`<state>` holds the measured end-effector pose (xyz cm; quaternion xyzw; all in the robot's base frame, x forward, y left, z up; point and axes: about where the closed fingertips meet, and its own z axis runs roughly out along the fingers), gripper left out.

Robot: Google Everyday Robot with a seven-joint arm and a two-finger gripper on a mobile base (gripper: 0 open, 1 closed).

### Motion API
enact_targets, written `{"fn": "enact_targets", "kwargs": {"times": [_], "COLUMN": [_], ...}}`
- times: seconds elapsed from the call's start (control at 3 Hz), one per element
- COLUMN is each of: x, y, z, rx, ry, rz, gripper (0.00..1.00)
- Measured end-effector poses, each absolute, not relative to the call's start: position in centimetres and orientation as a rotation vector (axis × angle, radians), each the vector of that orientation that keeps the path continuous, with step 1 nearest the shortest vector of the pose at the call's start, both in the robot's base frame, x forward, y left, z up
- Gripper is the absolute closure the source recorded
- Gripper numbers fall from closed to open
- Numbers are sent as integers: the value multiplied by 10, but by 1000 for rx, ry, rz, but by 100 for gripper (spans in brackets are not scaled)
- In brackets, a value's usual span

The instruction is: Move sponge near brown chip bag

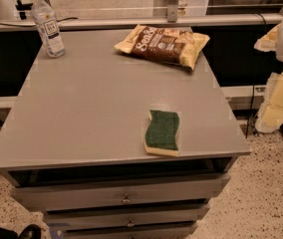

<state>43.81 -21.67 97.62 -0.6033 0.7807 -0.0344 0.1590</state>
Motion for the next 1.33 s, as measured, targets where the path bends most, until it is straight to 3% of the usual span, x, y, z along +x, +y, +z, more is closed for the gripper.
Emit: {"fn": "enact_targets", "kwargs": {"times": [1.0, 1.33], "x": [439, 445], "y": [-216, -199], "z": [978, 959], "rx": [-1707, -1655], "ry": [2222, 2191], "rz": [-93, 10], "gripper": [0, 0]}}
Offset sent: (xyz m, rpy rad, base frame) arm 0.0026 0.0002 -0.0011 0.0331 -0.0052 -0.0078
